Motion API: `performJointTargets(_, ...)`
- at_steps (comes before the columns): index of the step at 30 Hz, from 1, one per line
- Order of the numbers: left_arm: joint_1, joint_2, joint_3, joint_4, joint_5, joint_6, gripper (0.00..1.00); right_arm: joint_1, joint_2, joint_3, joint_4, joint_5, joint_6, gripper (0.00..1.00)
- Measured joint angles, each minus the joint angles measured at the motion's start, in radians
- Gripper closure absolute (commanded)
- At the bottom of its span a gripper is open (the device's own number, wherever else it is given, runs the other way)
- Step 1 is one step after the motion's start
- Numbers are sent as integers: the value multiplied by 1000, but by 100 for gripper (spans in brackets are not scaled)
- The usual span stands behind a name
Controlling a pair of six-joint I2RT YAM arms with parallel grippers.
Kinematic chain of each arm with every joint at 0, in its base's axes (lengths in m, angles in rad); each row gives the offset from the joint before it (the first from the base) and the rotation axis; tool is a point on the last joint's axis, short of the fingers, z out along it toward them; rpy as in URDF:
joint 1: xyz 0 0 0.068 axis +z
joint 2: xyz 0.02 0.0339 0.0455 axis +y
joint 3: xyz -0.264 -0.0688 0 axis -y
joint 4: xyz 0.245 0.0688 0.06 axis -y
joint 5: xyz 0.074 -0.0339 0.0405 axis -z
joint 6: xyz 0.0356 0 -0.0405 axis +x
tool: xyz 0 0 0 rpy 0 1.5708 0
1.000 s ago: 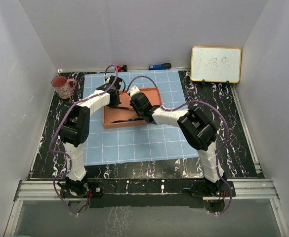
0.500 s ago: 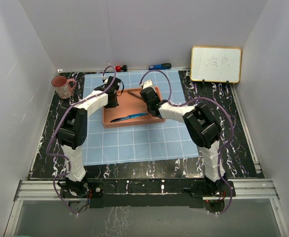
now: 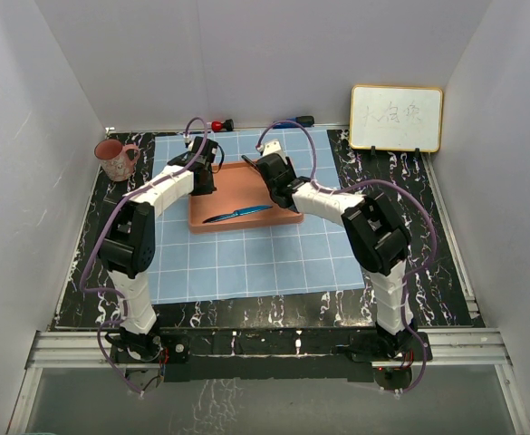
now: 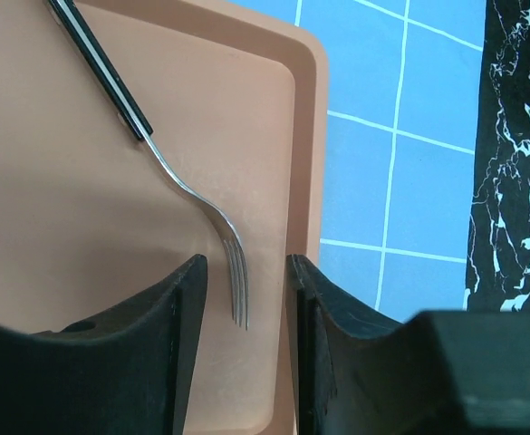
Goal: Set the dinner table for one person
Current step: Adjust the fork on the napkin, then adjust the knife on the napkin.
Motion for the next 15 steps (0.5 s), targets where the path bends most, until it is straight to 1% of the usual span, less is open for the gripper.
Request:
performJointTargets(5,0,0,0,0,24,4,89,0,4,35,-33,-58,4,62)
performJointTargets(11,0,0,0,0,31,4,87,0,1,38,-78,-236,7,61)
performJointTargets(14,0,0,0,0,34,4,84,0,-4,38,-93,-319,2,60)
performJointTargets(15,0,0,0,0,41,6,82,0,-6,38,-101,-391,-13,59)
